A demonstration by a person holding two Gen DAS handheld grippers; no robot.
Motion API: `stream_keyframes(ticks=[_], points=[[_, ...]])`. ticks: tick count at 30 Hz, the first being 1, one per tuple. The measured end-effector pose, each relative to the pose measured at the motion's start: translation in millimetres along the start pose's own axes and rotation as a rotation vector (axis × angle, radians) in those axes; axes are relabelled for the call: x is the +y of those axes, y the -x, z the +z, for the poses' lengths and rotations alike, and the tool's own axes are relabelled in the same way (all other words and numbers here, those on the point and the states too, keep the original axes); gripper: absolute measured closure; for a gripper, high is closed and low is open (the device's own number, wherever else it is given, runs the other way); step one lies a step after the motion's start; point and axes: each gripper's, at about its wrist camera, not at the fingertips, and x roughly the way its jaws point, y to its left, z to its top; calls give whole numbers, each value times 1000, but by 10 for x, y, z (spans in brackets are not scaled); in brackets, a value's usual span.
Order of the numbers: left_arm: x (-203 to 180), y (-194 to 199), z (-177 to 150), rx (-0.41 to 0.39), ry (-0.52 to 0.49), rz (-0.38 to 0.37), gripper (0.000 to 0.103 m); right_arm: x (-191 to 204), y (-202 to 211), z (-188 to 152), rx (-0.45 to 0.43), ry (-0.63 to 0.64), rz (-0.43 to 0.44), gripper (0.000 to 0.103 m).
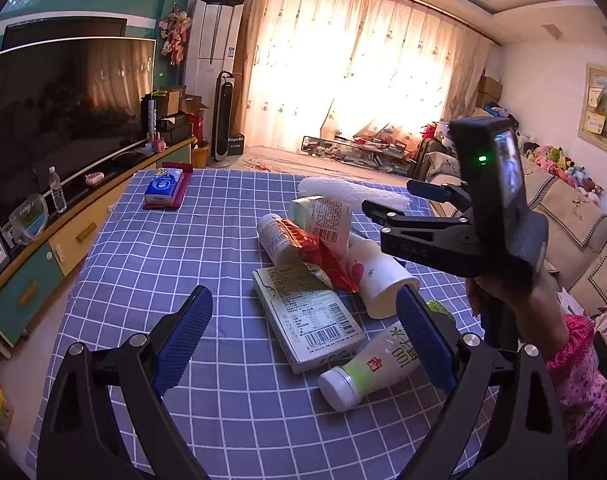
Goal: Collect trash
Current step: 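Grasp the white foam mesh net with the right tool, then carry the foam net over the bin and open the right tool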
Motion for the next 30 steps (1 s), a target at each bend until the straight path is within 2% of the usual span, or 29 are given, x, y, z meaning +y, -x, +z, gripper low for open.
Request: stream_keyframes(ticks=[1, 3, 8, 12, 17, 22, 30], points=[[-4, -5, -2, 1, 1, 0, 11, -16, -35, -22, 14, 2, 12, 65], [12, -25, -14, 2, 0, -1, 11, -41, -64, -31, 37, -11, 24, 88], [26, -52, -12, 6, 1, -2, 11, -206, 121, -46, 7, -91, 79, 90], [-17, -54, -29, 9, -7, -8, 11, -385, 427, -74, -34, -166, 127, 90], [-119, -35, -39, 4, -31, -21, 11, -653, 768, -251, -58, -262, 120, 90], [-219, -66, -77, 17, -49, -50, 11, -1087, 974, -676, -23, -371, 5, 90], [-388, -180, -235, 72, -85, -83, 11, -2001, 1169, -1752, 109, -604, -258, 89]])
